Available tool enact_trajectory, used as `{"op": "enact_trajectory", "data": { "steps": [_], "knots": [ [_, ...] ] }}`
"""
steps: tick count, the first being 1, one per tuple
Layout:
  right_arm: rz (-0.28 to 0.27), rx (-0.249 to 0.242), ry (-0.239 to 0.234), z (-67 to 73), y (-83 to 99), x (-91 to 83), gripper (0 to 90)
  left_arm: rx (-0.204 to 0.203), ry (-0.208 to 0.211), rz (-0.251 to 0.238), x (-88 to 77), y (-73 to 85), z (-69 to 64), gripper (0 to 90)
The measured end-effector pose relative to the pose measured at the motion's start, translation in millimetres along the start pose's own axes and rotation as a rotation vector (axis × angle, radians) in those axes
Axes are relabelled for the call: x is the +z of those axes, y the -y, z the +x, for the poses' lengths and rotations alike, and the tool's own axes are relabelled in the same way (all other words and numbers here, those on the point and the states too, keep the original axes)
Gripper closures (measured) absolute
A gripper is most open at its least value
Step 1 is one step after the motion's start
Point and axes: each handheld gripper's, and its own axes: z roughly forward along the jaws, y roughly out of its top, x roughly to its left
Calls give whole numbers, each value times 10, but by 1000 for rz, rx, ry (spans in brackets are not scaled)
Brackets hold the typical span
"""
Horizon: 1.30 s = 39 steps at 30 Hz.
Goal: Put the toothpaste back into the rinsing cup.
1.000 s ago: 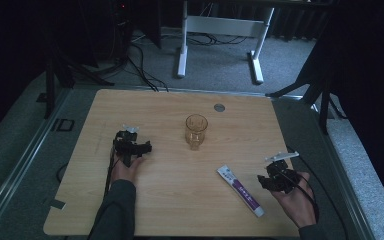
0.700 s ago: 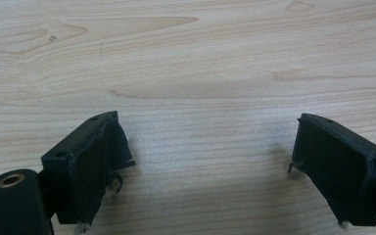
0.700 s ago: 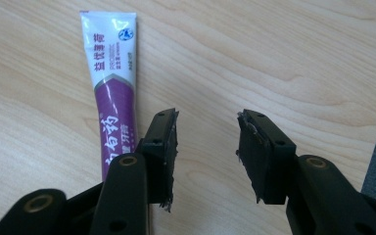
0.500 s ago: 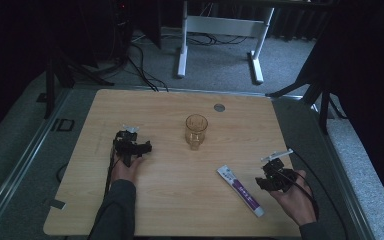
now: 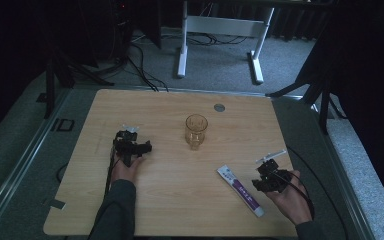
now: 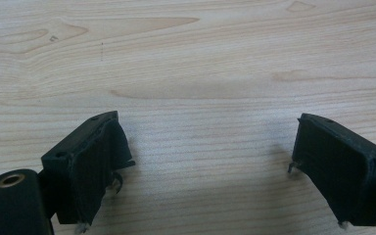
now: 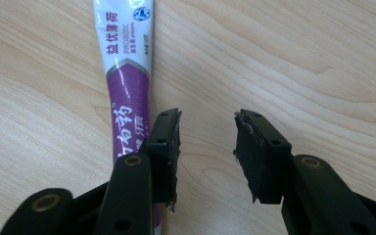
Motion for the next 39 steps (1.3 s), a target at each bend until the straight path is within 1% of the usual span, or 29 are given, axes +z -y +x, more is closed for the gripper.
{"op": "enact_trajectory", "data": {
  "steps": [13,18,31,34,39],
  "knots": [
    [27,-18,-19,44,-17,81,615,-2,-2,0,1,-1,-1,110],
    [44,-39,-27,71,-22,121,616,-2,-2,0,1,-2,-1,110],
    [64,-52,-37,93,-43,160,635,-2,-2,0,2,-2,-1,110],
    [72,-51,-49,98,-49,177,640,-2,-2,0,2,-2,-2,111],
    [84,-64,-59,121,-56,191,648,-2,-2,0,2,-2,-2,111]
  ]
}}
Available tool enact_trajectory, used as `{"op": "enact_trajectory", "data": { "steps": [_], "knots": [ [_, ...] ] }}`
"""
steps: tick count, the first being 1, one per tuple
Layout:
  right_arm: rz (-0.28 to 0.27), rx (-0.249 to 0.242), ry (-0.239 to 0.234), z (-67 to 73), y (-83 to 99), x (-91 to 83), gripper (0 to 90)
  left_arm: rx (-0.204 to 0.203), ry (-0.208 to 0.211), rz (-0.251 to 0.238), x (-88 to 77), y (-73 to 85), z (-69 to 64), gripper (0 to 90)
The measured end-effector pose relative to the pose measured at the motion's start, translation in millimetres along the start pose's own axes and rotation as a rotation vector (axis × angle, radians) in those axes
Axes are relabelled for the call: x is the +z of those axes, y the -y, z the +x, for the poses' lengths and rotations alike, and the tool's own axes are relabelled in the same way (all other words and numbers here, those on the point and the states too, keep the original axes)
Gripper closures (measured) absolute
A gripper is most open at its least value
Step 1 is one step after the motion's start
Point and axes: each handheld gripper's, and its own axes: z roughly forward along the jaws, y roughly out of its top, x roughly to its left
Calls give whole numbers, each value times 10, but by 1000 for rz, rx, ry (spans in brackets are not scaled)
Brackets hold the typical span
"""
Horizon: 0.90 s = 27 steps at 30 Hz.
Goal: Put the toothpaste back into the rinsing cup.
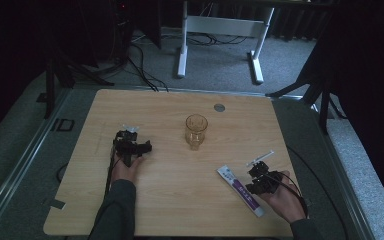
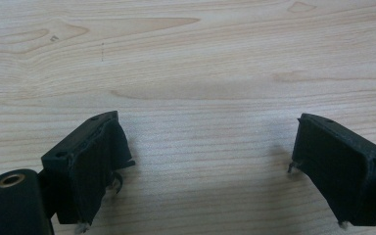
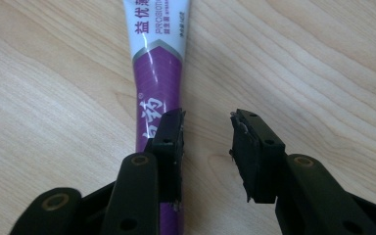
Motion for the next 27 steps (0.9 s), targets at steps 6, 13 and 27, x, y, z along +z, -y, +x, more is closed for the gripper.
{"op": "enact_trajectory", "data": {
  "steps": [6,13,27],
  "knots": [
    [4,-9,-11,21,-10,-4,649,-1,0,0,0,0,-1,110],
    [7,-15,-26,53,-37,-18,649,-1,0,0,0,0,0,111],
    [62,-42,-51,135,-115,42,635,-1,-1,0,1,-1,-1,111]
  ]
}}
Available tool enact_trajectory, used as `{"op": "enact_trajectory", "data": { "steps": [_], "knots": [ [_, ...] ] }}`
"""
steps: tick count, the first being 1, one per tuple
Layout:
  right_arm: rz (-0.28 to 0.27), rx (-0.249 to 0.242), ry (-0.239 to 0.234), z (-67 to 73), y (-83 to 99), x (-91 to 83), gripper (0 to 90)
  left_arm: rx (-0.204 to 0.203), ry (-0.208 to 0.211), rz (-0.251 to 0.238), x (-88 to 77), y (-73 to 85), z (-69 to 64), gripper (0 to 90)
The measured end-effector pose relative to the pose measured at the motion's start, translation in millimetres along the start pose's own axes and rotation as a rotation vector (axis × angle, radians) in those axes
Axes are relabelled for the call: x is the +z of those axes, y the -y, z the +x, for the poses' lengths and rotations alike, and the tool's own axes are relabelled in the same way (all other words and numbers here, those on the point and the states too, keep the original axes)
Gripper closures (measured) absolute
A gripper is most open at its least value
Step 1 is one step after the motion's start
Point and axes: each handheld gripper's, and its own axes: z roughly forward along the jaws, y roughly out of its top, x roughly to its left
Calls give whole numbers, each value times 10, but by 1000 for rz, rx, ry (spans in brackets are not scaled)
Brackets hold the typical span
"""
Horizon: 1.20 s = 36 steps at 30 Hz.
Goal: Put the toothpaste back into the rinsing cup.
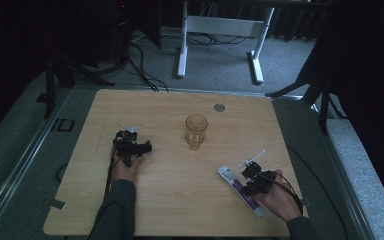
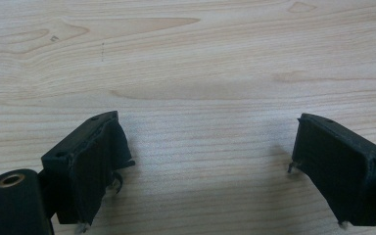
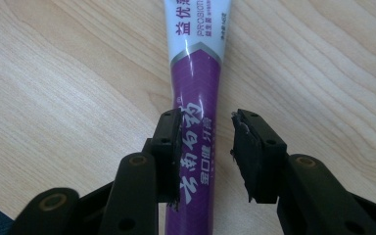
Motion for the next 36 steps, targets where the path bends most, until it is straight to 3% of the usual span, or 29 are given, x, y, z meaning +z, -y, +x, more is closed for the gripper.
{"op": "enact_trajectory", "data": {
  "steps": [10,36],
  "knots": [
    [47,-1,-25,-13,-68,71,628,0,0,0,1,-1,0,111],
    [201,-20,-27,23,-248,268,617,0,-1,0,2,-2,0,111]
  ]
}}
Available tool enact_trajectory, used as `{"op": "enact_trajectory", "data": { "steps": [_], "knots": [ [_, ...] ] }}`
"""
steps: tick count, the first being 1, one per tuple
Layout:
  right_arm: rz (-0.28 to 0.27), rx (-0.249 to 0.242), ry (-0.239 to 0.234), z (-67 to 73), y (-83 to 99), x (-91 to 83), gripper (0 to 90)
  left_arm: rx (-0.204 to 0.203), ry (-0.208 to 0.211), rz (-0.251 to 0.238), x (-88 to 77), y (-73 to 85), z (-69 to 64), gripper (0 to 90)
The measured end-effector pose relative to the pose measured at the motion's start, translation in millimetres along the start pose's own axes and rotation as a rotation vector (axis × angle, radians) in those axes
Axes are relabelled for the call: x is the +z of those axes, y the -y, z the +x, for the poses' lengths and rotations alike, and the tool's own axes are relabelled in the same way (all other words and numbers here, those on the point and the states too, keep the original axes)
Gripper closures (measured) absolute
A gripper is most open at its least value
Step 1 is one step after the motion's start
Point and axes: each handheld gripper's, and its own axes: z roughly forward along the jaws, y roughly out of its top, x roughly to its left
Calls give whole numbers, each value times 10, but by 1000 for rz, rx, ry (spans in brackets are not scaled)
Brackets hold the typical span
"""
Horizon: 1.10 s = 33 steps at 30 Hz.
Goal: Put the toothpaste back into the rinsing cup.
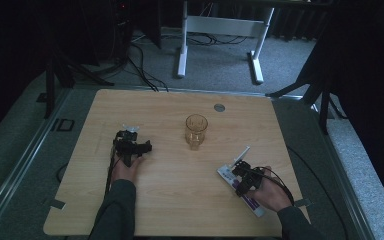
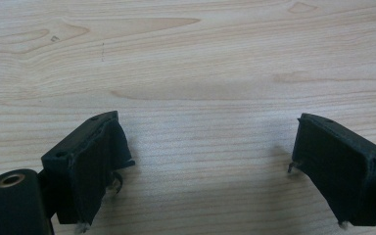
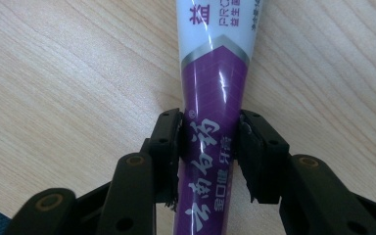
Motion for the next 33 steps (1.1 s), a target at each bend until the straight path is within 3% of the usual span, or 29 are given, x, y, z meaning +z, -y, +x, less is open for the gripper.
{"op": "enact_trajectory", "data": {
  "steps": [27,33],
  "knots": [
    [107,16,-13,-24,-150,88,619,0,0,0,0,0,0,111],
    [104,4,-5,-6,-146,80,655,0,0,0,0,0,0,111]
  ]
}}
